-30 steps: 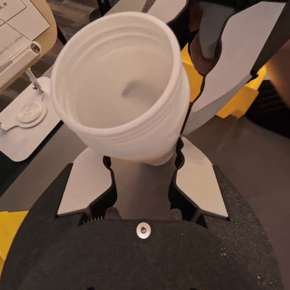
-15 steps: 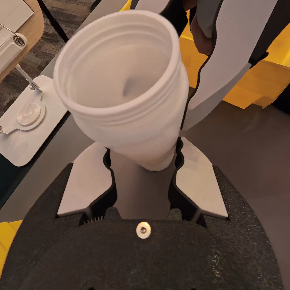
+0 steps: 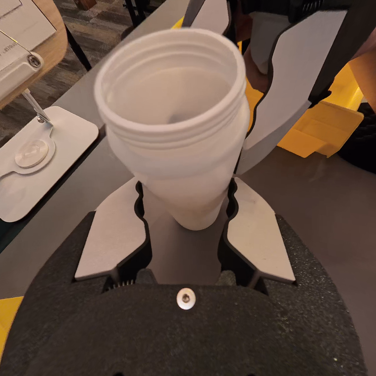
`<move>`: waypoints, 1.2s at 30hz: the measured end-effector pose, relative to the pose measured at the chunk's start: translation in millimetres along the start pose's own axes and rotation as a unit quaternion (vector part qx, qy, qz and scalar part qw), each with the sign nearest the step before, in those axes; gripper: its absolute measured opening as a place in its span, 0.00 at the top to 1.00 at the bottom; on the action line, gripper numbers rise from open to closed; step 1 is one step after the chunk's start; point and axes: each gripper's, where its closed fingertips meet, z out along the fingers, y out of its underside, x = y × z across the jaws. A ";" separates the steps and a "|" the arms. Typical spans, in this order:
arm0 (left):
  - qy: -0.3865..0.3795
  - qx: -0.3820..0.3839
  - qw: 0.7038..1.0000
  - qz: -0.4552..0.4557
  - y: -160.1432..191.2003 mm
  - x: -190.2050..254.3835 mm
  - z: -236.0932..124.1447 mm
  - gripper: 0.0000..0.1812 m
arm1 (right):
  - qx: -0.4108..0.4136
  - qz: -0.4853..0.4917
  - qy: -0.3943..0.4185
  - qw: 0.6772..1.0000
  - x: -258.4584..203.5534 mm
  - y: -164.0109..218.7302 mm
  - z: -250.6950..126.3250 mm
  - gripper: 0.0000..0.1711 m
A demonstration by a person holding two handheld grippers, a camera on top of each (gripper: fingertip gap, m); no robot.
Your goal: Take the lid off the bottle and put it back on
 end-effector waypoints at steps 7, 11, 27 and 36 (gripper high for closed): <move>-0.028 0.020 0.999 -0.030 -0.1 -8.2 -41.6 0.33 | 0.024 0.009 0.013 1.000 -0.7 -15.9 -20.5 0.53; -0.042 0.119 0.987 -0.099 1.6 -31.2 -105.7 0.38 | 0.039 0.012 0.037 0.999 -7.9 -35.7 -59.4 0.47; -0.169 -0.100 0.967 -0.160 180.0 -194.5 -127.0 0.46 | 0.146 -0.088 0.144 0.975 -48.0 -95.7 -152.6 0.49; -0.133 -0.132 0.966 -0.181 210.5 -210.9 -85.9 0.53 | 0.103 -0.098 0.166 0.976 -38.9 -84.8 -143.7 0.49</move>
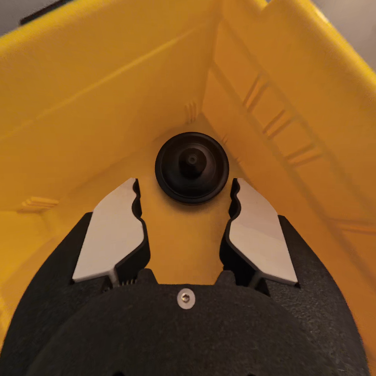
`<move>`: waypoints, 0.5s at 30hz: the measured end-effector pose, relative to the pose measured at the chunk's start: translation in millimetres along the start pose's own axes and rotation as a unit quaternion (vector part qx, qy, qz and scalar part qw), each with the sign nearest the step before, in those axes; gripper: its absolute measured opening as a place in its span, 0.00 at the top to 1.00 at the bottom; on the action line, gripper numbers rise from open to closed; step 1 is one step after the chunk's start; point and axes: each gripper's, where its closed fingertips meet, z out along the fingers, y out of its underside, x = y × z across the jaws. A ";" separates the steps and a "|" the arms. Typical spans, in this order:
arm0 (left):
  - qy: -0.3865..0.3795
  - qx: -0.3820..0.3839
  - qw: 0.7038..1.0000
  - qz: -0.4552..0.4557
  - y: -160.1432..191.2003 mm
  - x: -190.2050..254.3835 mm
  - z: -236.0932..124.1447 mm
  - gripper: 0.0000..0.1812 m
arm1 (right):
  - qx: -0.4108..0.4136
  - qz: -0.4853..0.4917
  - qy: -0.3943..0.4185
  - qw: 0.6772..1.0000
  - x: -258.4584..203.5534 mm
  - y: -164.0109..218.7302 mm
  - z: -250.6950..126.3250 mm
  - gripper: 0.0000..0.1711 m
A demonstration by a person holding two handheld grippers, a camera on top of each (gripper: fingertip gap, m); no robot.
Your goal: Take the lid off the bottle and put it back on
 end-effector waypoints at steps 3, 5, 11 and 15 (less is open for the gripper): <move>0.002 0.000 1.000 0.004 0.2 -0.4 6.6 0.56 | -0.007 -0.002 0.001 1.000 1.5 2.7 0.3 0.50; 0.003 0.006 1.000 0.004 -2.3 0.3 7.8 0.62 | -0.006 -0.002 -0.001 1.000 1.4 2.9 0.4 0.50; -0.023 0.018 1.000 0.008 -6.2 -6.0 -7.5 0.63 | 0.004 -0.011 0.008 1.000 4.3 -0.2 -0.5 0.52; -0.035 0.105 0.993 0.037 -38.0 -2.6 -51.9 0.63 | 0.027 -0.013 -0.006 1.000 -2.6 -8.9 2.2 0.53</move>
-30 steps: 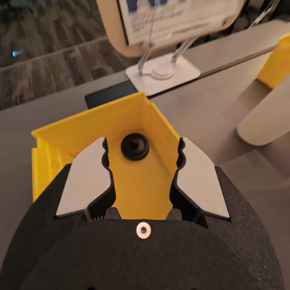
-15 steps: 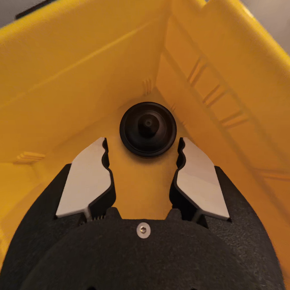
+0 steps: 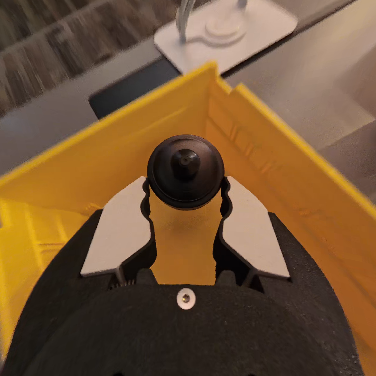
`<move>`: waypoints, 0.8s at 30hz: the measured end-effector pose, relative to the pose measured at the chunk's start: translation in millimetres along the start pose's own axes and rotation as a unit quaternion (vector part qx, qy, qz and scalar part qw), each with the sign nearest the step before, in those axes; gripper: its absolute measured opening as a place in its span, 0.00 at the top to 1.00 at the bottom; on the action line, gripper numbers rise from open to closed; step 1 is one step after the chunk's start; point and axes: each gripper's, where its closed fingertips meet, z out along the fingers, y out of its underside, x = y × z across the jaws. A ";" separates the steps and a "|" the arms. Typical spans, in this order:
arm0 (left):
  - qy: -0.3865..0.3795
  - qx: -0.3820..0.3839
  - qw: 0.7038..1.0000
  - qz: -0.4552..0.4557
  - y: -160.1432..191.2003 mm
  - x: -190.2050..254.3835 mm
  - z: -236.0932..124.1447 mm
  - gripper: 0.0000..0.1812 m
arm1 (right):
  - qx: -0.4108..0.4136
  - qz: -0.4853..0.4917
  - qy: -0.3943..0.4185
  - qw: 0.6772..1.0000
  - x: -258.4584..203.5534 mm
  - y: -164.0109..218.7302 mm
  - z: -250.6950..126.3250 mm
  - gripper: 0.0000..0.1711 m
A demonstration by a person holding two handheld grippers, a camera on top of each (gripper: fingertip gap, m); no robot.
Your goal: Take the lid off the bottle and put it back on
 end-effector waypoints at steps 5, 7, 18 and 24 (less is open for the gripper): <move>0.117 0.113 0.985 0.060 -77.1 64.9 -67.6 0.63 | 0.022 -0.050 -0.056 0.997 -33.9 -11.5 19.5 0.53; 0.167 0.133 0.971 0.108 -100.1 110.1 -93.3 0.63 | 0.025 -0.062 -0.091 0.994 -52.8 -12.8 31.9 0.52; 0.271 0.125 0.906 0.300 -123.2 289.2 -132.6 0.63 | 0.007 0.006 -0.207 0.978 -108.4 2.8 92.2 0.52; 0.292 0.112 0.896 0.314 -121.8 310.6 -131.7 0.63 | -0.027 -0.022 -0.234 0.972 -119.4 13.2 88.5 0.59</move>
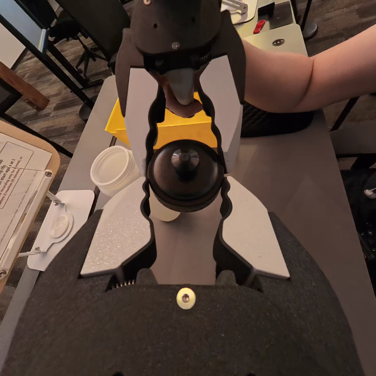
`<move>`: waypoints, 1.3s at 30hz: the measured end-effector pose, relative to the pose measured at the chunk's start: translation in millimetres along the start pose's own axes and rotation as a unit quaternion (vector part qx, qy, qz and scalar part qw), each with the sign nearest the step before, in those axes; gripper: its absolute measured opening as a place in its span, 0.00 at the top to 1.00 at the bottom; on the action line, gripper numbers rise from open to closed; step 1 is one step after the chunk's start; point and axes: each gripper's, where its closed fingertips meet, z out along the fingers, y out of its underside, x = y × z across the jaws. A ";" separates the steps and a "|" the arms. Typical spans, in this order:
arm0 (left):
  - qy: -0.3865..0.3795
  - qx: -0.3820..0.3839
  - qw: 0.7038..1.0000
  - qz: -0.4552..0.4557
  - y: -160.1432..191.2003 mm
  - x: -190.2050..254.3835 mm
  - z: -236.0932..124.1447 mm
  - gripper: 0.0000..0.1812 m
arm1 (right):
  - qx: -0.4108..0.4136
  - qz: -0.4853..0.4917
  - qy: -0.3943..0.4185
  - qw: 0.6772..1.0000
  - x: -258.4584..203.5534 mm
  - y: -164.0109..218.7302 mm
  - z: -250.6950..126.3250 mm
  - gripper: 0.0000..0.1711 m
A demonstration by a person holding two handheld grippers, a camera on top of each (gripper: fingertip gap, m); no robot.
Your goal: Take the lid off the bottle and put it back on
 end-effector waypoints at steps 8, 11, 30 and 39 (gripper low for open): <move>-0.091 0.046 0.994 -0.035 4.3 -33.9 -6.7 0.54 | -0.012 -0.005 0.049 0.999 17.9 3.2 -17.8 0.60; -0.180 0.079 0.978 -0.076 24.9 -59.6 -3.0 0.44 | 0.028 0.012 0.105 0.994 41.8 -4.9 -45.3 0.60; -0.134 0.133 0.965 -0.181 80.1 -68.5 135.4 0.52 | 0.044 0.146 0.163 0.975 90.0 25.7 -69.9 0.59; -0.092 0.146 0.969 -0.174 76.7 -42.7 126.8 0.52 | -0.046 0.142 0.109 0.983 67.7 45.3 -27.9 0.59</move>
